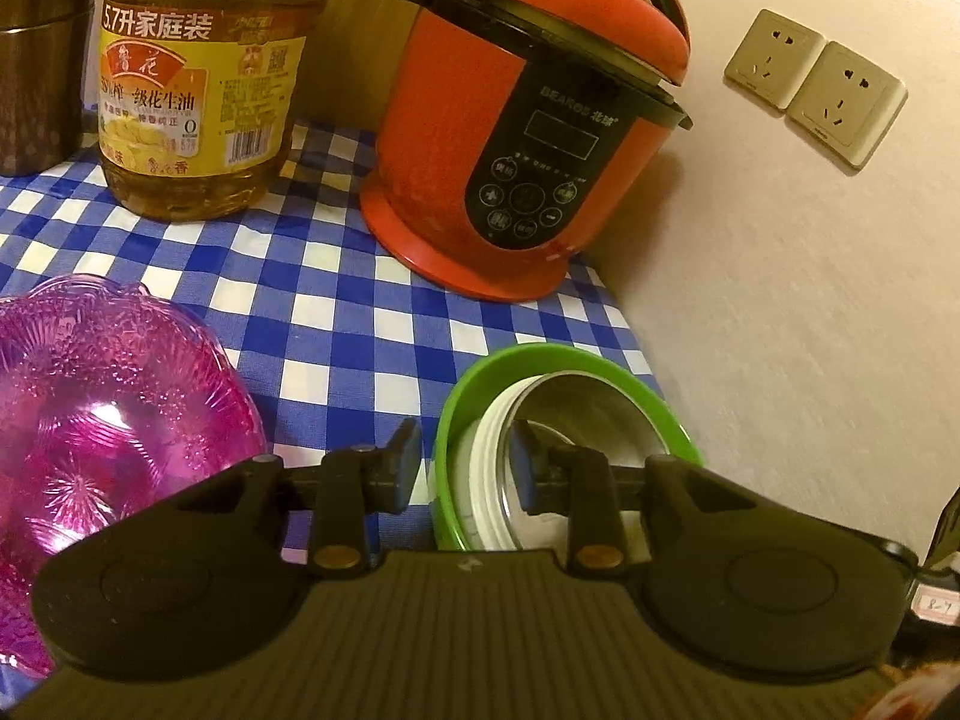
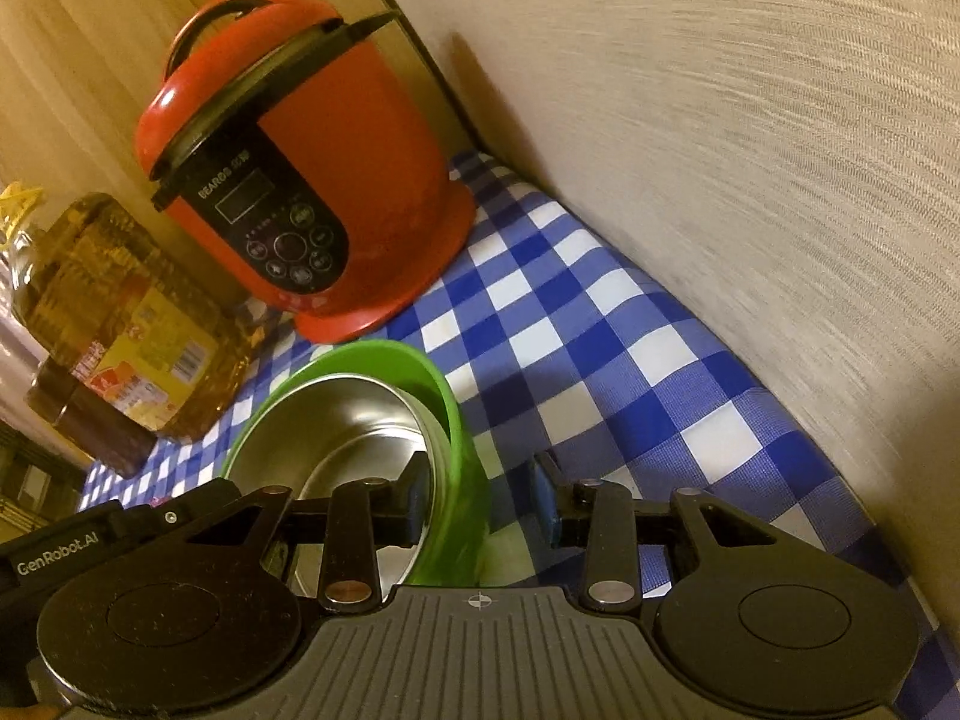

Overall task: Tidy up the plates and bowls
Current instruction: 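Close both tools on the green bowl's rim around the nested bowls, then lift the nested green bowl stack with both tools and carry it toward the pink plates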

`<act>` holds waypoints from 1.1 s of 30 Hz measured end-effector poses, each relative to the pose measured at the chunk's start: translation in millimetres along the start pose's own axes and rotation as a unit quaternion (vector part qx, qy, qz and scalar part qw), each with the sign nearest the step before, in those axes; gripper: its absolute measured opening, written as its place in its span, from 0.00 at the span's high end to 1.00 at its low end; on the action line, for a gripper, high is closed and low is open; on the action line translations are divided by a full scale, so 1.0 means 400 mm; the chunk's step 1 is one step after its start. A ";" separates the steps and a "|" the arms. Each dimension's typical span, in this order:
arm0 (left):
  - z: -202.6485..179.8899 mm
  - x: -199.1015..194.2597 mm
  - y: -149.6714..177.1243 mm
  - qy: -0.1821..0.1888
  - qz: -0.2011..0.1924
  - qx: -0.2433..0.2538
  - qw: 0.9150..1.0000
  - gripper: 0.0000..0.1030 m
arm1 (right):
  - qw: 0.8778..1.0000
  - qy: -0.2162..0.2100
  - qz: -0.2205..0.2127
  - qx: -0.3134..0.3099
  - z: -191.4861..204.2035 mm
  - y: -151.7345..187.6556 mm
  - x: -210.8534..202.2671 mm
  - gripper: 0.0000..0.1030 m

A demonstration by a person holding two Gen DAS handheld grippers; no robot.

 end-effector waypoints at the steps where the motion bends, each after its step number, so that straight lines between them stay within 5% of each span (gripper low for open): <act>1: -0.001 0.002 -0.001 0.001 0.000 0.000 1.000 0.74 | 1.000 -0.002 -0.001 0.002 0.000 0.000 0.000 0.65; 33: 0.020 0.065 -0.013 0.028 0.035 -0.042 0.998 0.77 | 0.999 -0.023 0.003 0.027 0.009 0.004 0.006 0.65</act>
Point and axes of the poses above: each gripper's, at about its wrist camera, not at the fingertips, and x roughly the way its jaws point, z to its left, y to its underside, the point moved 8 cm from there along x, roughly the way its jaws point, and after that the axes turned 6 degrees about -x, right-handed, at the moved point
